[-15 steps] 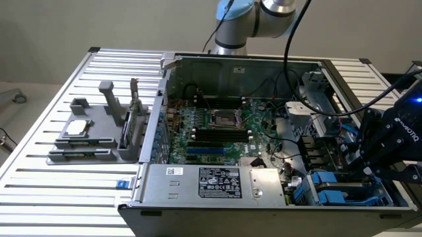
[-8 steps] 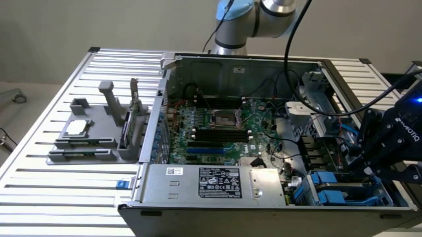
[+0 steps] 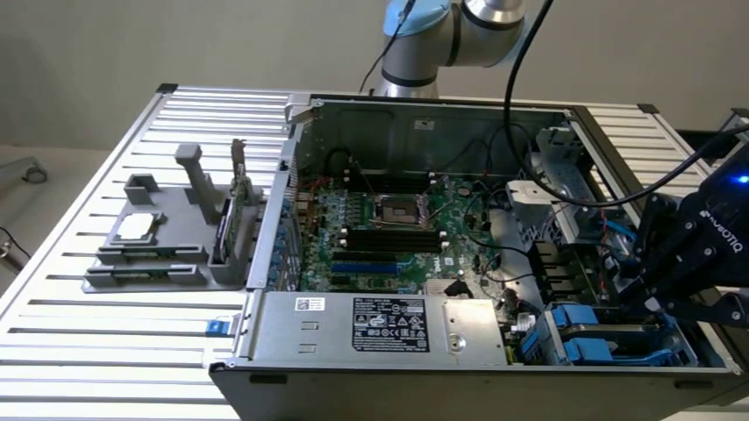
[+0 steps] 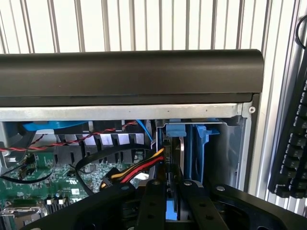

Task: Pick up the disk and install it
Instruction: 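Insert the second disk wire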

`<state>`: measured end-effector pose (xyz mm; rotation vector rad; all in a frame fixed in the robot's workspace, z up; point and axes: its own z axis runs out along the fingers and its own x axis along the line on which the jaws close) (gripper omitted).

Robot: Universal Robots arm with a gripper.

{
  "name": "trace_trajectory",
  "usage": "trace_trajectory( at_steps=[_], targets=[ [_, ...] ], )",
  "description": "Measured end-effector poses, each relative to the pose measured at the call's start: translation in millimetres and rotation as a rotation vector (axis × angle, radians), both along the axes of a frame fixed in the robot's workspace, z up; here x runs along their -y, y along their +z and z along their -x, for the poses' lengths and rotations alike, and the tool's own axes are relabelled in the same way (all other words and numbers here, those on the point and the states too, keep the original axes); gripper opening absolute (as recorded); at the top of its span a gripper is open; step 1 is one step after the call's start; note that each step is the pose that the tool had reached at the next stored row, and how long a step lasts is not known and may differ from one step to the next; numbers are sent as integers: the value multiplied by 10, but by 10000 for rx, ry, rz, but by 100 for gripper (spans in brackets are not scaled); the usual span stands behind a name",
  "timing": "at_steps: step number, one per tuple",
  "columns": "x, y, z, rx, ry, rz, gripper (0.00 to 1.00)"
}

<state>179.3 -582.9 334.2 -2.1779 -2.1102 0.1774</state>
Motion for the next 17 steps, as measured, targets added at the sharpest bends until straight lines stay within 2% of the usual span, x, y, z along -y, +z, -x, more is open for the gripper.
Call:
trace_trajectory(
  at_steps=[17],
  targets=[
    [0, -26, -1, 27, 1, 1, 16]
  ],
)
